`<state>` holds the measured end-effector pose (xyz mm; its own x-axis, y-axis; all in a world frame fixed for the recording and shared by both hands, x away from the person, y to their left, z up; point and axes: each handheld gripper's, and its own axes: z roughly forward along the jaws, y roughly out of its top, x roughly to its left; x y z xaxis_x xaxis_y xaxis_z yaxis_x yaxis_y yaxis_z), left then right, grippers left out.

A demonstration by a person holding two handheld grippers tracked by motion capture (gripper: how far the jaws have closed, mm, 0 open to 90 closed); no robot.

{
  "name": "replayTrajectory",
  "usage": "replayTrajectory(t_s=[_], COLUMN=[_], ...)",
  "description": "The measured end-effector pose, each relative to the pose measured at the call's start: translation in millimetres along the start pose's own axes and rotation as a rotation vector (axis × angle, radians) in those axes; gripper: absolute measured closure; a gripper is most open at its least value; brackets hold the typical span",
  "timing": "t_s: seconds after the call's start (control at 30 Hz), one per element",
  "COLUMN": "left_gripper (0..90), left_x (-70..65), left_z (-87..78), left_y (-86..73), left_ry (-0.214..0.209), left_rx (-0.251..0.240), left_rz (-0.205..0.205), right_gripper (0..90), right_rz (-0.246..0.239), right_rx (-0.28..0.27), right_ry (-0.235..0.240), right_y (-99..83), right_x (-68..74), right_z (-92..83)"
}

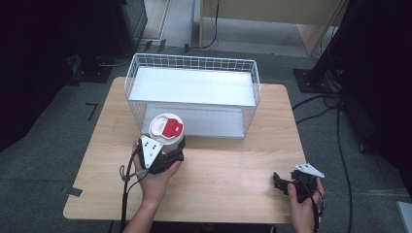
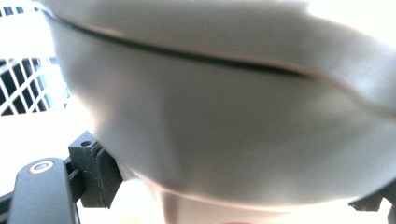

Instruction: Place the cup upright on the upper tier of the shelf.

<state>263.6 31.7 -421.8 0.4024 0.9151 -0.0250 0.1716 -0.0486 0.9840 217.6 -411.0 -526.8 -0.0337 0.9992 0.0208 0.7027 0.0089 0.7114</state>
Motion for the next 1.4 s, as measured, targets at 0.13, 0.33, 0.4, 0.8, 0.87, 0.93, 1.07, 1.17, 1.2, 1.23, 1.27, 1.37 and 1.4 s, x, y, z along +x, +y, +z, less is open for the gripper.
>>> replayTrajectory(t_s=[0.13,0.33,0.4,0.8,0.87,0.93,1.07,1.17,1.2,1.23,1.27,1.37,1.4], left_gripper=[13.0,13.0,13.0,13.0,13.0,13.0,13.0,13.0,13.0,13.0,13.0,13.0,13.0], left_x=[-1.4,-4.7,-5.3,-8.0,-8.0,-7.6,-4.7,-2.2,-1.1,-1.1,0.5,5.5,7.4], left_z=[3.7,8.1,8.8,25.8,30.0,35.1,46.5,55.2,57.8,57.8,61.1,72.5,75.9], left_y=[14.2,36.4,40.0,81.5,86.7,90.7,96.3,99.7,101.1,101.1,103.2,109.6,111.1], left_ry=[-0.001,-0.005,-0.007,-0.014,-0.012,-0.012,-0.005,0.001,0.001,0.001,0.004,0.015,0.020], left_rx=[-0.028,-0.077,-0.084,-0.151,-0.154,-0.158,-0.155,-0.152,-0.150,-0.150,-0.150,-0.156,-0.156], left_rz=[0.018,0.035,0.037,0.075,0.084,0.080,0.077,0.088,0.087,0.087,0.089,0.090,0.094], right_gripper=[0.0,0.0,0.0,0.0,0.0,0.0,0.0,0.0,0.0,0.0,0.0,0.0,0.0], right_rz=[0.000,0.000,-0.003,-0.002,-0.002,-0.002,-0.002,-0.002,-0.003,-0.003,-0.003,-0.003,-0.003], right_rx=[0.000,0.000,-0.002,-0.002,-0.003,-0.003,-0.003,-0.003,-0.001,-0.001,-0.001,-0.002,-0.001], right_ry=[-0.001,-0.001,0.000,0.000,0.000,0.000,0.000,0.000,0.000,0.000,0.000,0.000,0.000], right_y=[0.0,0.0,-0.1,-0.1,-0.1,-0.1,-0.1,-0.2,-0.1,-0.1,-0.1,-0.1,-0.1], right_x=[0.0,0.0,-0.2,-0.2,-0.2,-0.2,-0.2,-0.2,-0.3,-0.3,-0.2,-0.3,-0.2], right_z=[-0.1,-0.1,0.1,0.1,0.1,0.1,0.1,0.1,0.0,0.0,0.0,0.1,0.1])
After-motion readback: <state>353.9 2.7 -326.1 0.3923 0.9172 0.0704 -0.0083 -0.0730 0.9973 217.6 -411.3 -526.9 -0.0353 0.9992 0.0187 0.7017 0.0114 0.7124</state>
